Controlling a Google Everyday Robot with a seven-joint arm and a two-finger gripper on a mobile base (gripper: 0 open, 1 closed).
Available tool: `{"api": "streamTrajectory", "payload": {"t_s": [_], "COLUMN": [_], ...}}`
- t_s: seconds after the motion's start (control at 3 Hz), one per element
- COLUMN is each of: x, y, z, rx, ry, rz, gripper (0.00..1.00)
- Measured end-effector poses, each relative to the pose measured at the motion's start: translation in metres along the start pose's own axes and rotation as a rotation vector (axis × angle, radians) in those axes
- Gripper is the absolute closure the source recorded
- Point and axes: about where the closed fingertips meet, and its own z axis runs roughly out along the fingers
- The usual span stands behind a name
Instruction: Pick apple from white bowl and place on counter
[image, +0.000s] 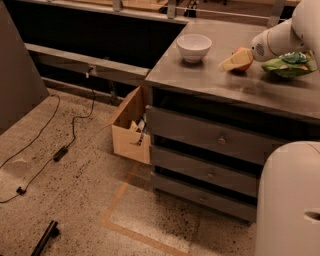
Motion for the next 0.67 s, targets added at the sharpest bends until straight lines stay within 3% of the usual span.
{"api": "streamTrajectory", "payload": {"t_s": [0.33, 0.67], "x": [-0.002, -0.010], "y": [-0.002, -0.017], "z": [-0.007, -0.037], "rx": [0.005, 0.047], "ry": [-0.027, -0.089], "rz": [0.011, 0.026], "gripper": [0.00, 0.00]}}
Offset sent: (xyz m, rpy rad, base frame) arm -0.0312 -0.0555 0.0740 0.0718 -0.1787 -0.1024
